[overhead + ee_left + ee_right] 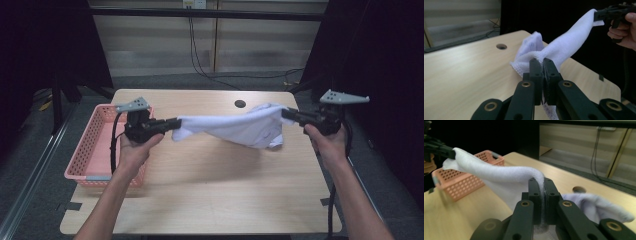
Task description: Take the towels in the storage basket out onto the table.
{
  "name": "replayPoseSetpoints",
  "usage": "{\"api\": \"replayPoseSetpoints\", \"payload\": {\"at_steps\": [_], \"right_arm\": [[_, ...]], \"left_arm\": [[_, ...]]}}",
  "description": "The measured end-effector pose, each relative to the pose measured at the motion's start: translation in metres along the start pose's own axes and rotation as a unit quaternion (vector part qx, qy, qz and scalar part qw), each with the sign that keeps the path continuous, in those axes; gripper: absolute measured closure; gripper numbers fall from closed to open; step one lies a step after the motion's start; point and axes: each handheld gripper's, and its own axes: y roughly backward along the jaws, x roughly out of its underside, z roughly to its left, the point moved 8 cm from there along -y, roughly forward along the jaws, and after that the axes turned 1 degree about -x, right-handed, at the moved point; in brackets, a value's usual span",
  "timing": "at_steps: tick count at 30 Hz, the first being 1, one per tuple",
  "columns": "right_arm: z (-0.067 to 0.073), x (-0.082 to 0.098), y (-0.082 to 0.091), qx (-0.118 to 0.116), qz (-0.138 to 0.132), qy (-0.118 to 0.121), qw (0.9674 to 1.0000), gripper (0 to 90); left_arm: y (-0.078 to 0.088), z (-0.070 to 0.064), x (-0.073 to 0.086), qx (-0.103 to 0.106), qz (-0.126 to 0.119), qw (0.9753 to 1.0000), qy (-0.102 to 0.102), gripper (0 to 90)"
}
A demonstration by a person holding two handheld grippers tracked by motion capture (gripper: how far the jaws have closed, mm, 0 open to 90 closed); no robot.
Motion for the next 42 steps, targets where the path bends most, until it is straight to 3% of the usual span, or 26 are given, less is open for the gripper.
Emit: {"api": "replayPoseSetpoints", "payload": {"at_steps": [3, 4, 5, 6, 7, 9, 12, 13, 14, 17, 20, 22, 23, 24, 25, 26, 28, 29, 30, 31, 33, 34, 38, 40, 41, 42], "right_arm": [[-0.010, -0.024, -0.001, 0.012, -0.015, -0.002, 0.9998, 86.8], [-0.010, -0.024, -0.001, 0.012, -0.015, -0.002, 0.9998, 86.8], [-0.017, -0.045, 0.000, 0.026, -0.027, -0.001, 0.9993, 86.8], [-0.020, -0.055, 0.000, 0.029, -0.035, -0.001, 0.9990, 86.8], [-0.020, -0.055, 0.000, 0.029, -0.035, -0.001, 0.9990, 86.8], [-0.025, -0.078, 0.003, 0.042, -0.049, 0.000, 0.9979, 86.9], [-0.025, -0.118, 0.015, 0.053, -0.083, 0.011, 0.9950, 86.9], [-0.025, -0.118, 0.015, 0.053, -0.083, 0.011, 0.9950, 86.9], [-0.016, -0.137, 0.028, 0.041, -0.117, 0.014, 0.9922, 86.9], [-0.005, -0.140, 0.038, 0.030, -0.125, 0.025, 0.9914, 87.0], [0.006, -0.111, 0.038, 0.018, -0.099, 0.023, 0.9947, 87.0], [0.015, -0.076, 0.038, 0.006, -0.071, 0.018, 0.9973, 87.0], [0.020, -0.061, 0.039, 0.000, -0.061, 0.016, 0.9980, 87.0], [0.033, -0.019, 0.041, -0.021, -0.035, 0.002, 0.9991, 87.0], [0.033, -0.019, 0.041, -0.021, -0.035, 0.002, 0.9991, 87.0], [0.039, 0.003, 0.043, -0.026, -0.021, -0.003, 0.9994, 87.0], [0.064, 0.073, 0.053, -0.053, 0.027, -0.026, 0.9979, 86.9], [0.064, 0.073, 0.053, -0.053, 0.027, -0.026, 0.9979, 86.9], [0.077, 0.105, 0.063, -0.064, 0.056, -0.032, 0.9959, 86.9], [0.083, 0.121, 0.068, -0.069, 0.063, -0.040, 0.9948, 86.9], [0.088, 0.138, 0.074, -0.072, 0.077, -0.044, 0.9934, 86.8], [0.098, 0.169, 0.081, -0.076, 0.108, -0.053, 0.9899, 85.9], [0.115, 0.202, 0.088, -0.087, 0.143, -0.044, 0.9850, 76.8], [0.121, 0.213, 0.089, -0.076, 0.163, -0.030, 0.9833, 58.6], [0.120, 0.208, 0.089, -0.083, 0.158, -0.027, 0.9836, 57.5], [0.111, 0.197, 0.086, -0.074, 0.138, -0.025, 0.9874, 54.5]], "left_arm": [[0.001, 0.005, -0.021, -0.001, -0.019, 0.9998, 0.009, 87.4], [0.001, 0.006, -0.031, -0.004, -0.017, 0.9998, 0.005, 87.4], [0.001, 0.006, -0.039, -0.010, -0.022, 0.9997, -0.001, 87.4], [0.002, 0.005, -0.058, -0.013, -0.033, 0.9994, -0.008, 87.4], [0.002, 0.005, -0.058, -0.013, -0.033, 0.9994, -0.008, 87.4], [0.004, 0.003, -0.082, -0.023, -0.043, 0.9986, -0.019, 87.4], [0.020, -0.009, -0.121, -0.025, -0.086, 0.9954, -0.036, 87.4], [0.020, -0.009, -0.121, -0.025, -0.086, 0.9954, -0.036, 87.4], [0.030, -0.019, -0.134, -0.026, -0.098, 0.9938, -0.046, 87.4], [0.038, -0.028, -0.132, -0.019, -0.101, 0.9934, -0.052, 87.3], [0.038, -0.037, -0.096, -0.003, -0.066, 0.9966, -0.048, 87.2], [0.036, -0.041, -0.063, 0.004, -0.040, 0.9983, -0.043, 87.1], [0.035, -0.043, -0.037, 0.018, -0.024, 0.9992, -0.026, 87.1], [0.036, -0.046, -0.001, 0.026, -0.003, 0.9995, -0.016, 86.9], [0.036, -0.046, -0.001, 0.026, -0.003, 0.9995, -0.016, 86.9], [0.036, -0.049, 0.022, 0.028, 0.010, 0.9995, -0.005, 86.9], [0.040, -0.062, 0.069, 0.052, 0.032, 0.9979, 0.021, 86.6], [0.040, -0.062, 0.069, 0.052, 0.032, 0.9979, 0.021, 86.6], [0.043, -0.077, 0.104, 0.062, 0.074, 0.9953, 0.006, 86.3], [0.043, -0.077, 0.104, 0.062, 0.074, 0.9953, 0.006, 85.8], [0.044, -0.092, 0.134, 0.082, 0.099, 0.9915, 0.013, 85.2], [0.046, -0.099, 0.158, 0.079, 0.124, 0.9890, 0.010, 83.4], [0.054, -0.101, 0.182, 0.085, 0.125, 0.9884, 0.021, 78.9], [0.060, -0.095, 0.191, 0.085, 0.136, 0.9863, 0.040, 68.3], [0.062, -0.091, 0.192, 0.082, 0.136, 0.9866, 0.038, 65.7], [0.063, -0.087, 0.192, 0.077, 0.133, 0.9873, 0.038, 65.0]]}}
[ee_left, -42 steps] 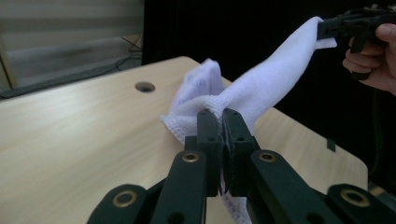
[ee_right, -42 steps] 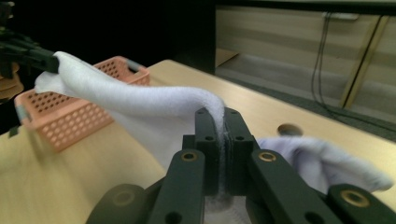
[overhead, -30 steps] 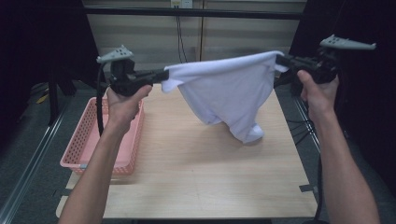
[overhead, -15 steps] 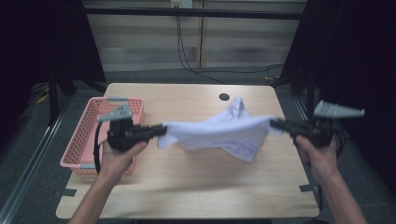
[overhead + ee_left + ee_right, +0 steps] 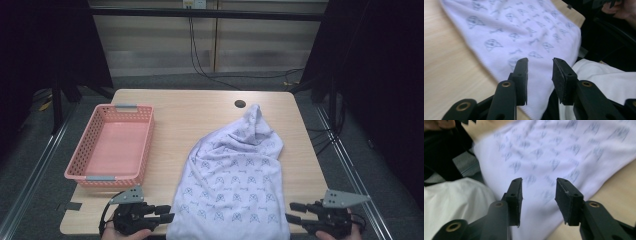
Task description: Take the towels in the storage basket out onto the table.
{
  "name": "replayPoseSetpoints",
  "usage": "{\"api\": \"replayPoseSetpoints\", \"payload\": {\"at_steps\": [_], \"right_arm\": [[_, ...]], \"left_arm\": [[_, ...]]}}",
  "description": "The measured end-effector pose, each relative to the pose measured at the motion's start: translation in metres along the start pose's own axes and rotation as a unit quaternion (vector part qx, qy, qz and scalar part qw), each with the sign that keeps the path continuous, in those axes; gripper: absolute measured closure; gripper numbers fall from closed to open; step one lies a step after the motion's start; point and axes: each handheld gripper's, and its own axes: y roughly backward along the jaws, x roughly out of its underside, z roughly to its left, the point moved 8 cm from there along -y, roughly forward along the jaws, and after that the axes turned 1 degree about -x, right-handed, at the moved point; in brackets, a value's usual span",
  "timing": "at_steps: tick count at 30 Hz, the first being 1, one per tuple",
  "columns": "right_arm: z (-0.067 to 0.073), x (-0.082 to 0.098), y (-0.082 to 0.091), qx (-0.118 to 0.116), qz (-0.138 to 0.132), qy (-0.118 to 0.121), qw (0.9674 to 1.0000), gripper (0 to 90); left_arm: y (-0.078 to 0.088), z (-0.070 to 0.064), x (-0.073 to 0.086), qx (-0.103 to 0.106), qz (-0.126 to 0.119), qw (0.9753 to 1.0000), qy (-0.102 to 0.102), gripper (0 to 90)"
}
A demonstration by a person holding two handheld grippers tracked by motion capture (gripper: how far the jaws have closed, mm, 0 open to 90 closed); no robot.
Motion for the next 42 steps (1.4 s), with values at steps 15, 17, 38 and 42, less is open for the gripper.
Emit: {"api": "replayPoseSetpoints", "payload": {"at_steps": [15, 17, 38, 42], "right_arm": [[-0.077, -0.039, -0.112, 0.050, 0.082, 0.051, 0.9940, 50.3], [-0.083, -0.035, -0.121, 0.063, 0.098, 0.054, 0.9916, 50.9], [-0.033, -0.011, -0.069, -0.005, 0.078, 0.039, 0.9962, 69.2], [-0.067, -0.034, -0.072, 0.034, 0.048, 0.022, 0.9980, 69.3]], "left_arm": [[-0.098, 0.075, -0.062, -0.059, 0.055, 0.9959, -0.041, 62.0], [-0.106, 0.084, -0.059, -0.083, 0.064, 0.9935, -0.045, 67.3], [-0.054, 0.026, -0.005, -0.006, 0.097, 0.9942, -0.046, 77.5], [-0.069, 0.037, -0.036, -0.026, 0.062, 0.9963, -0.053, 74.1]]}}
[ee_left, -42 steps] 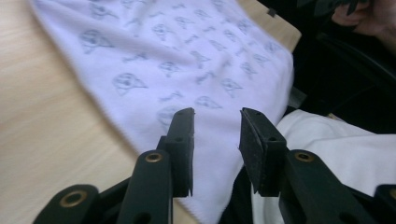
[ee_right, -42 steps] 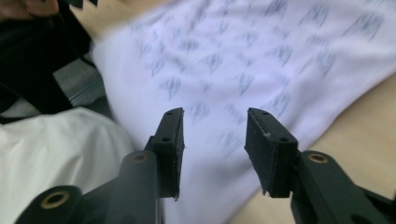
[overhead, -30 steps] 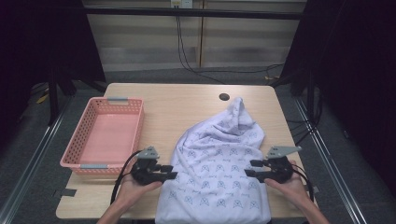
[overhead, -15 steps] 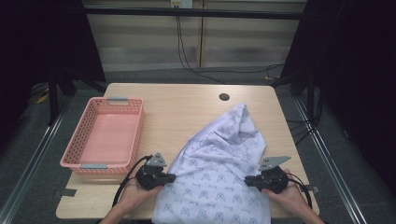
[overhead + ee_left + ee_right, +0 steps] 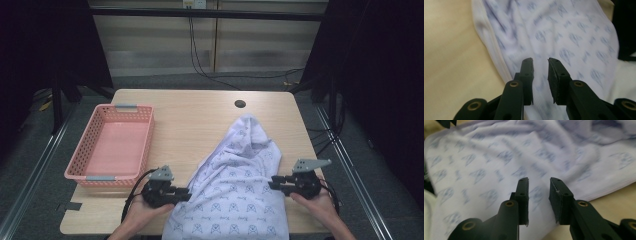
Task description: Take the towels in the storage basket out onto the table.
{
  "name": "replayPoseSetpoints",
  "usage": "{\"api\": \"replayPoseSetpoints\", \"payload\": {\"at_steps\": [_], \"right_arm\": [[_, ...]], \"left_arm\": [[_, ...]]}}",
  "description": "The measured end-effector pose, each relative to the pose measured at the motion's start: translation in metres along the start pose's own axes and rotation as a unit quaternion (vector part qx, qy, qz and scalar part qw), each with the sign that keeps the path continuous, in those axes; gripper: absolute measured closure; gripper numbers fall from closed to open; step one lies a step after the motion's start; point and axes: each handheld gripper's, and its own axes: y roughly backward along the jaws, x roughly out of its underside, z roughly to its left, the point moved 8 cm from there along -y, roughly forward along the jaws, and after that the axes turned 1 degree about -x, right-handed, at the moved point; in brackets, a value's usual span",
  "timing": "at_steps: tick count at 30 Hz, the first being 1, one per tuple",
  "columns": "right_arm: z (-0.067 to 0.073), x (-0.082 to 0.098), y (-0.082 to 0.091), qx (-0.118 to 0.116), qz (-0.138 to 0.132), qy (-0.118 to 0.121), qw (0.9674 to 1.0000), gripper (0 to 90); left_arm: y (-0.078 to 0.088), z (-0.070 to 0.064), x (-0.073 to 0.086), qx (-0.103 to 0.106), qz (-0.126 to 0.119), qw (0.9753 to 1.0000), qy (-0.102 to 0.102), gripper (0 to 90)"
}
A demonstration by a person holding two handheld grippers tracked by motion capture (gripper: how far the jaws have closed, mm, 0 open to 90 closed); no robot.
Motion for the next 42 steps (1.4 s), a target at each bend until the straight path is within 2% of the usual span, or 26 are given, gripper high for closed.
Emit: {"api": "replayPoseSetpoints", "payload": {"at_steps": [1, 2, 3, 4, 5, 6, 7, 9, 10, 12, 14, 16, 18, 20, 21, 22, 25, 27, 28, 30, 32, 34, 36, 38, 41, 42], "right_arm": [[-0.006, -0.003, -0.002, 0.007, 0.000, 0.000, 1.0000, 69.4], [-0.016, -0.006, -0.005, 0.023, 0.002, 0.001, 0.9997, 69.3], [-0.025, -0.008, -0.009, 0.033, 0.003, -0.005, 0.9994, 69.2], [-0.033, -0.009, -0.014, 0.036, 0.005, -0.013, 0.9993, 67.9], [-0.033, -0.009, -0.014, 0.036, 0.005, -0.013, 0.9993, 67.9], [-0.046, -0.005, -0.024, 0.055, 0.025, -0.014, 0.9981, 57.3], [-0.049, -0.003, -0.029, 0.055, 0.034, -0.016, 0.9978, 55.4], [-0.051, 0.000, -0.033, 0.056, 0.043, -0.017, 0.9974, 53.5], [-0.052, 0.006, -0.039, 0.061, 0.053, -0.010, 0.9967, 49.3], [-0.051, 0.007, -0.040, 0.064, 0.049, 0.002, 0.9967, 49.4], [-0.049, 0.008, -0.040, 0.081, 0.057, 0.017, 0.9950, 52.6], [-0.046, 0.007, -0.041, 0.072, 0.052, 0.022, 0.9958, 70.2], [-0.051, 0.002, -0.041, 0.078, 0.055, 0.019, 0.9952, 84.6], [-0.054, -0.002, -0.040, 0.079, 0.046, 0.013, 0.9957, 85.4], [-0.059, -0.007, -0.037, 0.082, 0.038, 0.006, 0.9959, 85.7], [-0.073, -0.022, -0.030, 0.092, 0.014, 0.000, 0.9956, 86.4], [-0.084, -0.035, -0.024, 0.105, 0.001, -0.005, 0.9944, 86.5], [-0.097, -0.048, -0.020, 0.116, -0.008, -0.012, 0.9932, 86.5], [-0.105, -0.054, -0.020, 0.128, -0.009, -0.015, 0.9917, 86.2], [-0.108, -0.055, -0.021, 0.130, -0.010, -0.020, 0.9912, 85.3], [-0.108, -0.055, -0.025, 0.126, -0.012, -0.028, 0.9915, 73.8], [-0.104, -0.053, -0.026, 0.126, -0.016, -0.030, 0.9914, 64.5], [-0.096, -0.052, -0.023, 0.127, -0.024, -0.023, 0.9913, 59.7], [-0.083, -0.050, -0.019, 0.109, -0.030, -0.020, 0.9933, 56.2], [-0.070, -0.044, -0.018, 0.095, -0.025, -0.013, 0.9951, 55.1], [-0.067, -0.040, -0.019, 0.089, -0.021, -0.014, 0.9957, 54.0]], "left_arm": [[-0.010, 0.009, -0.014, -0.011, -0.010, 0.9999, 0.002, 73.9], [-0.010, 0.009, -0.014, -0.011, -0.010, 0.9999, 0.002, 73.0], [-0.015, 0.016, -0.021, -0.028, -0.013, 0.9995, -0.002, 71.5], [-0.025, 0.030, -0.032, -0.036, -0.019, 0.9991, 0.009, 71.2], [-0.025, 0.030, -0.032, -0.036, -0.019, 0.9991, 0.009, 70.0], [-0.028, 0.037, -0.036, -0.050, -0.020, 0.9985, 0.009, 67.4], [-0.032, 0.043, -0.038, -0.062, -0.024, 0.9977, 0.011, 66.7], [-0.038, 0.051, -0.039, -0.065, -0.019, 0.9974, 0.023, 64.3], [-0.043, 0.054, -0.036, -0.069, -0.005, 0.9974, 0.017, 64.3], [-0.046, 0.055, -0.032, -0.074, 0.009, 0.9971, 0.014, 67.0], [-0.048, 0.054, -0.026, -0.074, 0.018, 0.9970, 0.013, 81.9], [-0.044, 0.054, -0.024, -0.068, 0.020, 0.9973, 0.018, 87.8], [-0.029, 0.057, -0.023, -0.078, 0.009, 0.9965, 0.028, 88.4], [-0.023, 0.058, -0.021, -0.078, 0.005, 0.9964, 0.032, 88.6], [-0.017, 0.060, -0.018, -0.084, 0.004, 0.9960, 0.032, 88.6], [-0.009, 0.063, -0.009, -0.089, 0.004, 0.9952, 0.041, 88.5], [-0.004, 0.062, 0.000, -0.093, 0.010, 0.9945, 0.047, 88.5], [-0.003, 0.056, 0.005, -0.100, 0.020, 0.9937, 0.046, 88.3], [-0.005, 0.044, 0.002, -0.080, 0.014, 0.9955, 0.049, 88.1], [-0.007, 0.040, 0.001, -0.080, 0.017, 0.9958, 0.041, 87.8], [-0.011, 0.036, -0.001, -0.070, 0.013, 0.9965, 0.043, 85.1], [-0.013, 0.033, -0.004, -0.068, 0.010, 0.9969, 0.037, 76.6], [-0.013, 0.029, -0.011, -0.063, -0.001, 0.9975, 0.032, 70.0], [-0.014, 0.025, -0.021, -0.066, -0.011, 0.9976, 0.016, 63.5], [-0.021, 0.023, -0.033, -0.068, -0.016, 0.9976, 0.002, 61.9], [-0.028, 0.025, -0.042, -0.079, -0.023, 0.9965, -0.009, 60.3]]}}
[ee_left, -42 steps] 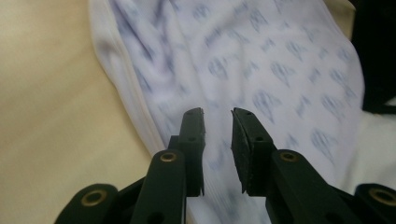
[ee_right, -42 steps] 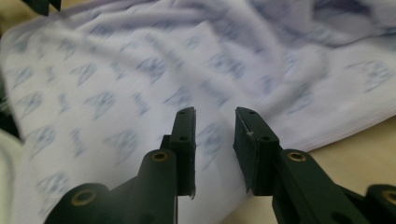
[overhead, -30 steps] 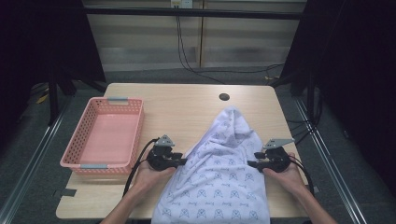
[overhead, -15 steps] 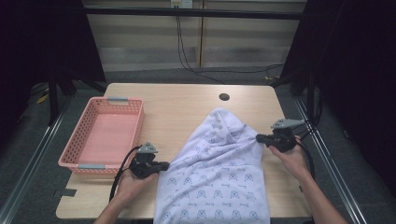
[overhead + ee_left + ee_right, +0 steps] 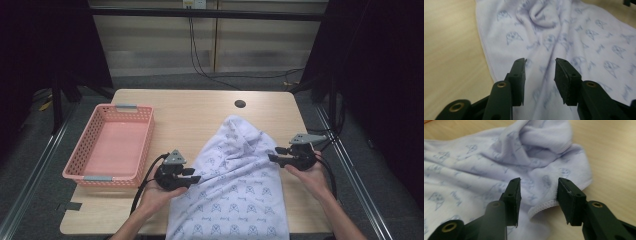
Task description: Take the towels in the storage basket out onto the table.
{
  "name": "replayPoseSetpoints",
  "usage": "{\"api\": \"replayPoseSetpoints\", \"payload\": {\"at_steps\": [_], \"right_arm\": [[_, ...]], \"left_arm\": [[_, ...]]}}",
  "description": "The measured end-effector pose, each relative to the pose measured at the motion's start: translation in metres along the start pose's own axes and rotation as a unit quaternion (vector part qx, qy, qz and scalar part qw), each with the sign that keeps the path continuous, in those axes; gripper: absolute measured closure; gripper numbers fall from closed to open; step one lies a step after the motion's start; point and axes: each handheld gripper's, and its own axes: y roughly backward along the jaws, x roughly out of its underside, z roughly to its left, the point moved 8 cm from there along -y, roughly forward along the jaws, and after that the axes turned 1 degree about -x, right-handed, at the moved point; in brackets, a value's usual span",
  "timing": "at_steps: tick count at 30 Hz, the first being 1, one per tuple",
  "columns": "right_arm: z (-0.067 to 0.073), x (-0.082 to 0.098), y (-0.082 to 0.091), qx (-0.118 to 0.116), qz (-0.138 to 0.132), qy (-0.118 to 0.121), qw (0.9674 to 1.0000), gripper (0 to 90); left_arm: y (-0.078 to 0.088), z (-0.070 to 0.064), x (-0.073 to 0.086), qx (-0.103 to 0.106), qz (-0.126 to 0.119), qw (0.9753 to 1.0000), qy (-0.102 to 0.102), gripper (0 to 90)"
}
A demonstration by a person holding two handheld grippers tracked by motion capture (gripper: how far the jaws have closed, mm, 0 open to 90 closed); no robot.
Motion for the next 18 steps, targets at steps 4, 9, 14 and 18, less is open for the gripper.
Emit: {"api": "replayPoseSetpoints", "payload": {"at_steps": [4, 9, 14, 18], "right_arm": [[0.004, 0.019, -0.014, -0.005, 0.032, 0.000, 0.9995, 49.5], [0.003, 0.035, -0.031, -0.004, 0.065, 0.005, 0.9979, 46.4], [0.018, 0.039, -0.027, -0.014, 0.068, 0.025, 0.9972, 68.3], [0.050, 0.055, -0.008, -0.053, 0.084, 0.035, 0.9945, 73.4]], "left_arm": [[-0.028, 0.006, -0.005, -0.001, 0.023, 0.9996, -0.017, 58.6], [-0.044, 0.018, 0.007, -0.014, 0.052, 0.9984, -0.017, 64.4], [-0.028, 0.002, 0.023, -0.002, 0.067, 0.9973, -0.028, 82.6], [-0.007, -0.020, 0.043, 0.028, 0.072, 0.9966, -0.029, 83.1]]}}
